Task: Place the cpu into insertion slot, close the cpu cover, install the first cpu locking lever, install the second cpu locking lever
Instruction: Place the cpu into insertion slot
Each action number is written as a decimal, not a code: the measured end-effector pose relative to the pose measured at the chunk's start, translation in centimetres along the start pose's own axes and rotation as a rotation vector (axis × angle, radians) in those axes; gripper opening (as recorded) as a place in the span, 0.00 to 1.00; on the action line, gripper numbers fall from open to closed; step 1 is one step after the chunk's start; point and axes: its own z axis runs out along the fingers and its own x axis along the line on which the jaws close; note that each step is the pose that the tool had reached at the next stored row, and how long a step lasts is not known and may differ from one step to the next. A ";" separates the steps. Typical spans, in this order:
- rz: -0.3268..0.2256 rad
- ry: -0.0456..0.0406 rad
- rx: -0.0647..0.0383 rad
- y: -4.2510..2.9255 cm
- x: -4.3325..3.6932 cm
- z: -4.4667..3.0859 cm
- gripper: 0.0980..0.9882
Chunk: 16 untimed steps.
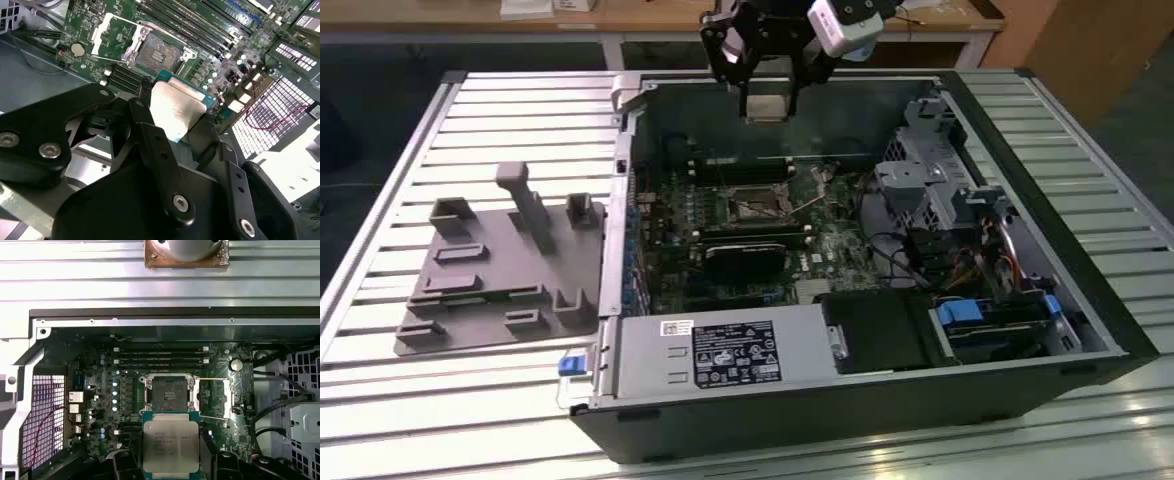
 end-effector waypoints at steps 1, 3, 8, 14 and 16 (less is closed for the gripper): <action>0.000 0.0000 0.000 0.00 0.00 0.00 0.50; 0.000 0.0000 0.000 0.00 0.00 0.00 0.50; 0.000 0.0000 0.000 0.00 0.00 0.00 0.50; 0.000 -0.0002 0.000 -0.03 -0.01 0.35 0.50; 0.000 -0.0001 0.000 -0.05 -0.01 0.60 0.50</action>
